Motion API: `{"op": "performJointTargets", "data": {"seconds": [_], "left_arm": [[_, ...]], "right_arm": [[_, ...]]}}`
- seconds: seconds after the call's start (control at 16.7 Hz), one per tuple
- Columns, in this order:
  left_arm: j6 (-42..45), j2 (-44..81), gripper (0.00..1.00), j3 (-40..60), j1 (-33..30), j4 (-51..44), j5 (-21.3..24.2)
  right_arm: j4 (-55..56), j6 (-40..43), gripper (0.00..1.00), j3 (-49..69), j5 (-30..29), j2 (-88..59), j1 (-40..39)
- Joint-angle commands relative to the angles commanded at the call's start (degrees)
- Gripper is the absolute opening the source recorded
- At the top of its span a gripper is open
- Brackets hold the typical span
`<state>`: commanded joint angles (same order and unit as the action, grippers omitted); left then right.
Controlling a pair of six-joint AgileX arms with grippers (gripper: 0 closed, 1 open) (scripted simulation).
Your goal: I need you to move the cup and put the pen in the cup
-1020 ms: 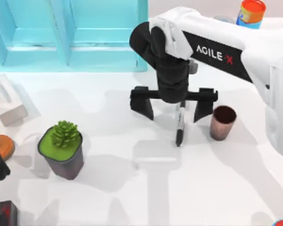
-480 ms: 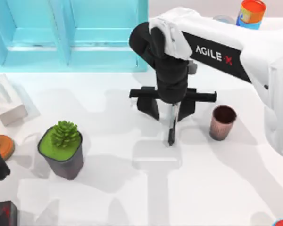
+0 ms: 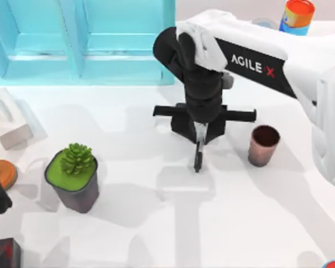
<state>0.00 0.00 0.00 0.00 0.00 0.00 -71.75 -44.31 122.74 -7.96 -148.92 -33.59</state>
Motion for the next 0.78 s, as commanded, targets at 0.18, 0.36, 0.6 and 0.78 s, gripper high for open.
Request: {"op": "performJointTargets", "data": {"seconds": [0.18, 0.36, 0.6, 0.78], "left_arm": [[0.0, 0.0, 1.0, 0.0, 0.0, 0.0, 0.0], [0.0, 0.0, 1.0, 0.0, 0.0, 0.0, 0.0], [0.0, 0.0, 1.0, 0.0, 0.0, 0.0, 0.0], [0.0, 0.0, 1.0, 0.0, 0.0, 0.0, 0.0]], "right_arm": [[0.41, -1.53, 0.0, 2.02, 1.95, 2.9, -0.84], [-0.11, -2.23, 0.0, 0.01, 2.03, 5.26, -1.42], [-1.24, -3.54, 0.0, -3.22, 2.11, 9.43, -2.96], [-1.93, -4.52, 0.0, -5.49, 2.16, 12.62, -4.07]]}}
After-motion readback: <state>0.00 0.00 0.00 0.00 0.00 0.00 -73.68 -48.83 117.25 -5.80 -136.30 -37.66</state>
